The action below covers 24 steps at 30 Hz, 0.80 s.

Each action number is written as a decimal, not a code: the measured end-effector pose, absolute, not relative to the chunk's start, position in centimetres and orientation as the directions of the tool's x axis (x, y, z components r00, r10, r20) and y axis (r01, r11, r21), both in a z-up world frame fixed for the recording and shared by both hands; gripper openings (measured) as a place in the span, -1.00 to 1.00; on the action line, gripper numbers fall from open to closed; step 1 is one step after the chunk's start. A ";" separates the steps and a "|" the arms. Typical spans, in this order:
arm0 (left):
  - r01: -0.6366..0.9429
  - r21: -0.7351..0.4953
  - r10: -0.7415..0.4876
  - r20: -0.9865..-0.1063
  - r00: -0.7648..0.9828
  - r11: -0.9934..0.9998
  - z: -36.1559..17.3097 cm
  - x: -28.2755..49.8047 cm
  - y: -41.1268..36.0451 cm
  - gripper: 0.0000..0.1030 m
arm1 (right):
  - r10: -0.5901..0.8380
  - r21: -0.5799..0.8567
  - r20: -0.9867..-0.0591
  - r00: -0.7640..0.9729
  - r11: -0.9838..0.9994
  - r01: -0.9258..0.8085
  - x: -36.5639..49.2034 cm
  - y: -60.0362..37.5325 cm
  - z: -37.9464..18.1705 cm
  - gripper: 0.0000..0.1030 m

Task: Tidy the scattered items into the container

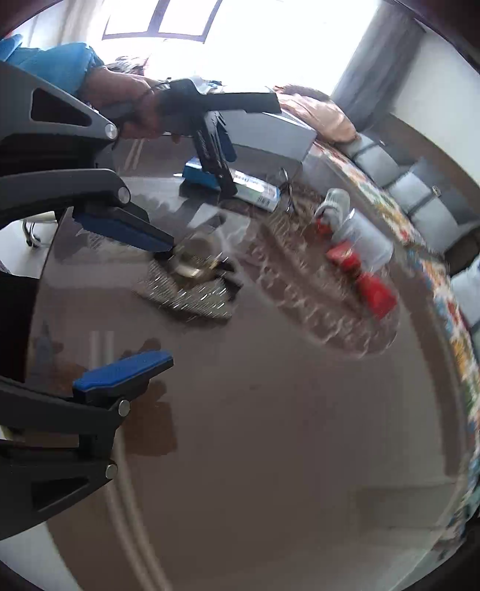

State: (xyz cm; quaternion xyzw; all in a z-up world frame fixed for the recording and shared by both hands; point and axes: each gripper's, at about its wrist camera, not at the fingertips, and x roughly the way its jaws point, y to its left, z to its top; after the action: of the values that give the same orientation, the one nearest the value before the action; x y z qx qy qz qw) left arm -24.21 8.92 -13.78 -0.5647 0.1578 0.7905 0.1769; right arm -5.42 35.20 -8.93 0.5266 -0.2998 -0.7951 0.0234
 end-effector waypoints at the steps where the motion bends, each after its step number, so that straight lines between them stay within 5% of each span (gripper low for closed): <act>1: -0.458 0.035 0.114 -0.949 -0.293 -0.888 -13.9 -23.7 8.9 1.00 | -0.350 0.496 -0.829 -0.437 -0.821 -0.284 -5.1 35.1 -9.0 0.12; 12: -0.466 -0.024 0.167 -0.949 -0.269 -0.885 -14.0 -17.8 10.4 1.00 | -0.256 0.406 -0.849 -0.463 -0.876 -0.259 -6.0 30.5 -11.2 0.12; 24: -0.305 -0.053 0.144 -0.948 -0.285 -0.951 -13.2 -22.1 7.5 1.00 | -0.220 0.404 -0.803 -0.553 -0.884 -0.235 -8.1 28.8 -10.8 0.13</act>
State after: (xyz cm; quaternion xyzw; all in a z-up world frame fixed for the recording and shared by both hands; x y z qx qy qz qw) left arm -22.08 7.54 -13.20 -0.5813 0.0691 0.7985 0.1406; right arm -8.10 28.83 -10.78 0.4725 -0.2407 -0.8478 -0.0042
